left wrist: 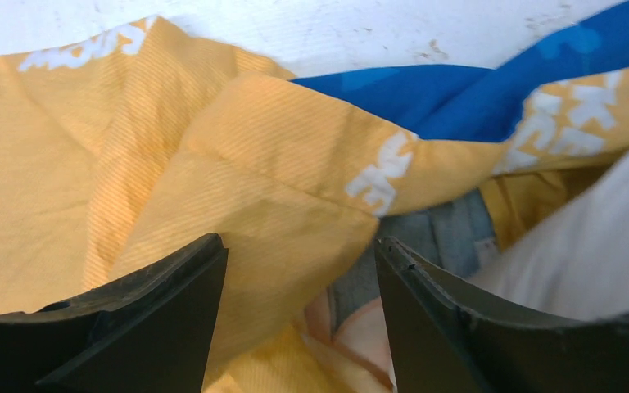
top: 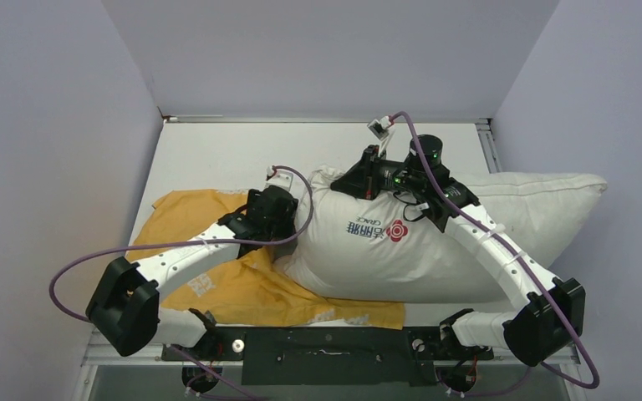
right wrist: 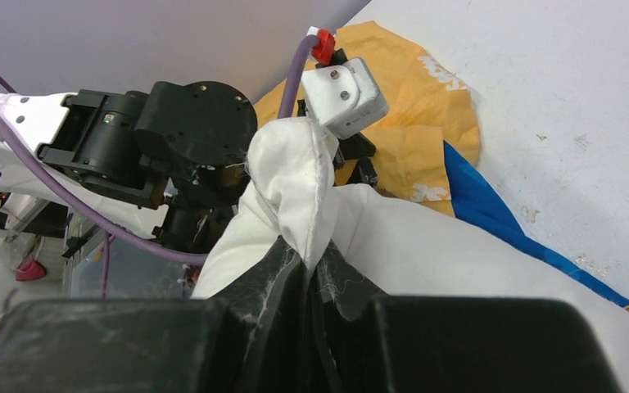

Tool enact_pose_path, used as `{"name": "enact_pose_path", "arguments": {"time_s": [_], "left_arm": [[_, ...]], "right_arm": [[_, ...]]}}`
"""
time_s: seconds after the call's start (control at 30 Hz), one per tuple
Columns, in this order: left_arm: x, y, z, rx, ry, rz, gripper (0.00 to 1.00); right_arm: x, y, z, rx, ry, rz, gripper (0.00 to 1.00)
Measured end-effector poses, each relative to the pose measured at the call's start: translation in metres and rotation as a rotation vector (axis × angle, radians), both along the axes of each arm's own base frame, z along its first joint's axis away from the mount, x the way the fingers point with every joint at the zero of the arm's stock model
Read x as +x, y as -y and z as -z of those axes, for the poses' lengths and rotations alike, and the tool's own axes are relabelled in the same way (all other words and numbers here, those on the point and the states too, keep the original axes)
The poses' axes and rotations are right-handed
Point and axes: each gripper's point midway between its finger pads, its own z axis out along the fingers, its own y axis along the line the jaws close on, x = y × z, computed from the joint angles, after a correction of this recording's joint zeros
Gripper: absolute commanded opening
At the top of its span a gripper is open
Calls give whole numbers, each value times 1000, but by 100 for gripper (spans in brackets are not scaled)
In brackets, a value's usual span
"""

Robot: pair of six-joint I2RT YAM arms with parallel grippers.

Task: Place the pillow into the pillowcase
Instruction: Stuff the pillow into the pillowcase.

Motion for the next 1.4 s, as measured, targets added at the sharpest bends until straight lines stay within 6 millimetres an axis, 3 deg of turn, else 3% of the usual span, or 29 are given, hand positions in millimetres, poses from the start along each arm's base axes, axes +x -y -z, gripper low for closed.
{"name": "enact_pose_path", "arguments": {"time_s": [0.13, 0.2, 0.37, 0.47, 0.53, 0.63, 0.67, 0.73, 0.83, 1.0, 1.23, 1.3, 1.4], "left_arm": [[12, -10, 10, 103, 27, -26, 69], [19, -13, 16, 153, 35, -29, 64], [31, -15, 31, 250, 21, -26, 20], [37, -13, 33, 279, 18, -19, 0], [39, -12, 29, 281, 25, -17, 4], [41, -10, 23, 278, 35, -2, 43], [40, -9, 20, 277, 37, 9, 51], [38, -5, 12, 256, 45, 37, 62], [34, 3, -2, 216, 74, 75, 71], [20, 13, -3, 187, 81, 151, 73], [21, 10, 38, 274, 5, 152, 73], [22, 6, 53, 323, -18, 136, 65], [29, 1, 63, 376, -24, 92, 35]], "right_arm": [[2, 3, 0, 0, -1, 9, 5], [4, 4, 0, -1, -2, 14, 5], [8, 9, 1, -3, -7, 29, 5], [11, 14, 3, -11, -12, 43, 5], [13, 18, 4, -13, -14, 51, 5], [12, 22, 3, -14, -14, 53, 5], [11, 23, 2, -14, -14, 51, 5], [10, 24, 1, -13, -14, 48, 5], [8, 25, 1, -10, -17, 39, 5], [7, 26, 0, -5, -22, 30, 5], [11, 32, 0, -2, -27, 44, 5], [13, 34, 0, -2, -28, 51, 5], [15, 36, 0, -3, -29, 60, 5]]}}
